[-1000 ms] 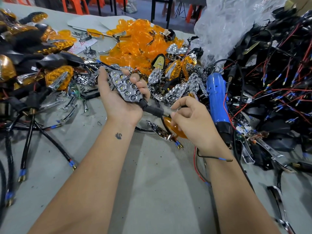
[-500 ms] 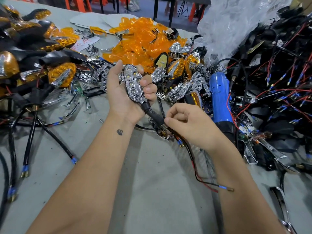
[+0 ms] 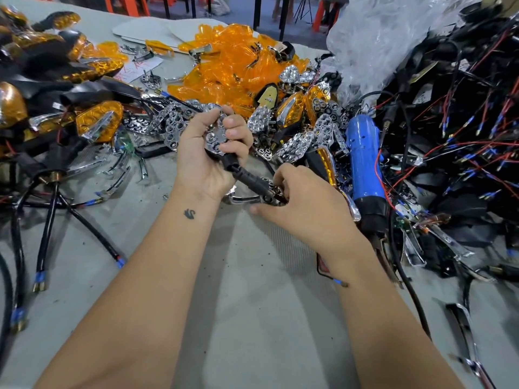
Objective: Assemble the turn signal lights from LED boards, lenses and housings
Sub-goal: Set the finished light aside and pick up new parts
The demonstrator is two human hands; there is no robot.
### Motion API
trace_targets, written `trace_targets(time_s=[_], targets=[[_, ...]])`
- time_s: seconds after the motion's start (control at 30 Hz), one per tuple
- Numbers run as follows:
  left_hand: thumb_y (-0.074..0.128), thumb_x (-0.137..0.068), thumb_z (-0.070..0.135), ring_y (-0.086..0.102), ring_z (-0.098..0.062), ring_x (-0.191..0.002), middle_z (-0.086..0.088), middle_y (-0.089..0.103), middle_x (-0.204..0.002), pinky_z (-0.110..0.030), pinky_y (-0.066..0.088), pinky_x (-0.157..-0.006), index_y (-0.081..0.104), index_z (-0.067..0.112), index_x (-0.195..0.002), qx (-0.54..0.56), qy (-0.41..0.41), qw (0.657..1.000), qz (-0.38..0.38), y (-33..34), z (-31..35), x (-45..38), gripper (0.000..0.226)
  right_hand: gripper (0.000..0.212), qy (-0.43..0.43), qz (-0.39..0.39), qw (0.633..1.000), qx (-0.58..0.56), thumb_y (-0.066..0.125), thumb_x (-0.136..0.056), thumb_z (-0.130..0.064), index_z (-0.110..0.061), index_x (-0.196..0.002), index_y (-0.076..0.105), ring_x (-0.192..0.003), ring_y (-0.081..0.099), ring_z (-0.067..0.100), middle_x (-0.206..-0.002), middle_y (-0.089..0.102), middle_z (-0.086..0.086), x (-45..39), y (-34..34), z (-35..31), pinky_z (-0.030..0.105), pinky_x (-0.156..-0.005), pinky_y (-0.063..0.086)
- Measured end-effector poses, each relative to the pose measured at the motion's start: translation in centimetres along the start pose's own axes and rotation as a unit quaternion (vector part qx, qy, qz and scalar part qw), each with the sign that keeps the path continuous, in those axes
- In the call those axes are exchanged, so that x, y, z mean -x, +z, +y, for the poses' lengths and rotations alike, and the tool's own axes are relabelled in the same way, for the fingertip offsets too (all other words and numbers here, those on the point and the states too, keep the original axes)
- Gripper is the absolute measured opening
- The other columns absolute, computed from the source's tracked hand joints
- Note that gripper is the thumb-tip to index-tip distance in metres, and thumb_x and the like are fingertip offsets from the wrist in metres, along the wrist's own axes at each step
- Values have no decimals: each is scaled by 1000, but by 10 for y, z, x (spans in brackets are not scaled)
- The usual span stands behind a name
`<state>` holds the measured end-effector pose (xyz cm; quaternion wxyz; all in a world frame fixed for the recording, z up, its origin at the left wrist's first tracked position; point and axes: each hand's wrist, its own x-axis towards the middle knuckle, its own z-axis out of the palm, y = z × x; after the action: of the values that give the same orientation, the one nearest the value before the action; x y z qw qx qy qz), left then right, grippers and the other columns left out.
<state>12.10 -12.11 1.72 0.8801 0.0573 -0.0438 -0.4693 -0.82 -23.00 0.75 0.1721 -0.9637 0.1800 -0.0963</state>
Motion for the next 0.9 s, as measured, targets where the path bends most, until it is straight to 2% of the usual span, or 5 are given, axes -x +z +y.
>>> trace_targets(time_s=[0.2, 0.37, 0.47, 0.6, 0.9], targets=[[50, -83, 15, 52, -14, -51, -3, 52, -68, -11, 38, -41, 57, 7, -85, -30, -67, 997, 27, -1, 11, 4, 10, 62, 17, 38, 998, 55, 66, -73, -74, -25, -108, 51, -94, 54, 20, -100, 52, -4, -9, 8, -6, 34, -64, 42], [49, -81, 17, 50, -10, -49, 0, 50, -67, -11, 38, -36, 56, 10, -81, -114, -70, 986, 96, -4, 22, 6, 10, 68, 19, -94, 978, -186, 69, -73, -60, -33, -133, 53, -120, 49, 11, -127, 56, -9, -14, -10, 5, 34, -95, 45], [55, -80, 11, 53, -16, -50, -5, 53, -68, -12, 40, -38, 57, 7, -83, -85, -118, 987, 67, -5, 25, 9, 6, 50, 45, -115, 954, -275, 61, -87, -42, -32, -136, 55, -118, 52, 6, -130, 57, -12, -20, -14, 10, 29, -95, 42], [65, -75, 1, 56, -20, -53, -9, 55, -70, -16, 42, -41, 59, 3, -87, -64, -158, 985, 31, -5, 23, 13, 14, 46, 14, -87, 981, -171, 70, -90, -18, -26, -134, 58, -107, 54, 7, -115, 59, -11, -29, -8, 13, 20, -91, 39], [49, -79, 19, 46, -8, -49, 3, 48, -65, -11, 36, -35, 54, 14, -80, -202, -42, 974, 96, -1, 17, 7, 7, 23, -1, 60, 989, -133, 68, -93, -22, -21, -116, 71, -103, 59, 14, -110, 69, -5, -32, 14, 7, 33, -94, 48]])
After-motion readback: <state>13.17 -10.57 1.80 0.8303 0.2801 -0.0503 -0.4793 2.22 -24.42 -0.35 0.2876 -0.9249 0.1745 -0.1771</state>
